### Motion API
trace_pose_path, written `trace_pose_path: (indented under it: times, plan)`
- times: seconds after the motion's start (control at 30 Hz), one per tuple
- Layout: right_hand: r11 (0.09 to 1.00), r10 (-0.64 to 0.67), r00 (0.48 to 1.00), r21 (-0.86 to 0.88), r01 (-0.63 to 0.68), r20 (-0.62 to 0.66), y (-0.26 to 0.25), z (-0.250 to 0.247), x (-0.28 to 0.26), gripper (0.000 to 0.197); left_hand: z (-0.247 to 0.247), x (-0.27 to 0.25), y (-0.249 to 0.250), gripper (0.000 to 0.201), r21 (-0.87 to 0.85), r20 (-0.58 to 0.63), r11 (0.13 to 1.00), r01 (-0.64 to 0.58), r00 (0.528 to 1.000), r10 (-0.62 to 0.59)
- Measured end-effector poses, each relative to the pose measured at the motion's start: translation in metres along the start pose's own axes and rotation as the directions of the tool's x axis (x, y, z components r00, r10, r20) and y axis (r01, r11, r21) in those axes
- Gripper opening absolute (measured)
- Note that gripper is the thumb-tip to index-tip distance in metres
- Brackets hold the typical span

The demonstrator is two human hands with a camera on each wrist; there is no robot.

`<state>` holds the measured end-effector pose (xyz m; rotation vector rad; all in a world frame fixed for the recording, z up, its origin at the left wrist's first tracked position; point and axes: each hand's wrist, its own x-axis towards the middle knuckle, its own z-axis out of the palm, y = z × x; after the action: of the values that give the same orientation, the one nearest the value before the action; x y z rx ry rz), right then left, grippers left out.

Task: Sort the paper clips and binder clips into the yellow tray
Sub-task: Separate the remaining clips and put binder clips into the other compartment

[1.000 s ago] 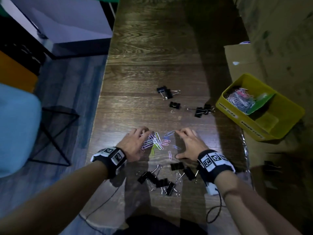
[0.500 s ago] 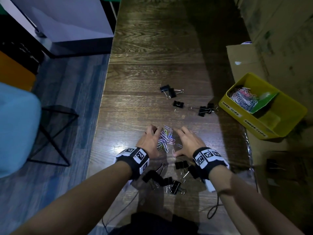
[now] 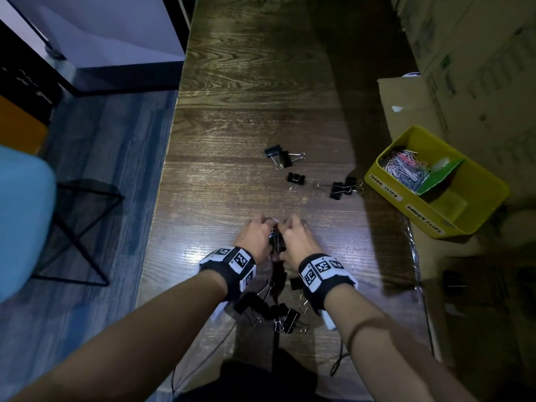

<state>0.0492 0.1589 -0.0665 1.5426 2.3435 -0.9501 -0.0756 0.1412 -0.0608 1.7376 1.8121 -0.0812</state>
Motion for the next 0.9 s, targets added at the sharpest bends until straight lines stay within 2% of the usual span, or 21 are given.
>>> trace_pose_path:
  times: [0.1,0.23,0.33,0.4,0.53,0.67,0.77,0.9]
  plan:
    - [0.997,-0.005,1.000,0.082,0.007,-0.023,0.000,-0.001,0.000,0.045,-0.005,0.001,-0.002,0.041,-0.008,-0.012,0.999,-0.038,0.999,0.038]
    - [0.998,-0.007,0.997,0.069,0.012,-0.081,0.001,-0.001,-0.003,0.053,-0.010,0.004,-0.012,0.026,0.002,-0.025,0.996,-0.085,0.996,0.085]
    - [1.000,-0.017,0.994,-0.020,0.015,-0.106,-0.005,-0.001,-0.003,0.044,-0.013,0.008,-0.018,0.016,-0.010,-0.008,0.997,-0.083,0.997,0.083]
    - [1.000,-0.008,0.993,-0.015,0.006,-0.122,-0.007,-0.001,-0.003,0.039,-0.018,0.008,-0.019,0.015,-0.013,0.007,0.995,-0.100,0.995,0.101]
    - [0.996,0.066,0.993,0.071,-0.060,-0.093,-0.004,-0.006,-0.004,0.045,-0.026,0.012,-0.021,0.023,-0.104,-0.001,0.989,-0.102,0.995,0.102]
    - [0.969,0.195,0.976,0.175,-0.177,-0.093,0.004,-0.014,0.000,0.028,-0.034,0.015,-0.018,0.025,-0.166,-0.053,0.979,-0.120,0.992,0.112]
    - [0.941,0.239,0.966,0.270,-0.205,-0.096,0.011,-0.019,-0.002,0.028,-0.039,0.019,-0.016,0.025,-0.255,-0.039,0.966,-0.050,0.998,0.041]
    - [0.904,0.261,0.953,0.386,-0.185,-0.154,0.024,-0.022,-0.007,0.023,-0.042,0.028,-0.021,0.024,-0.431,0.062,0.901,0.046,0.998,-0.021]
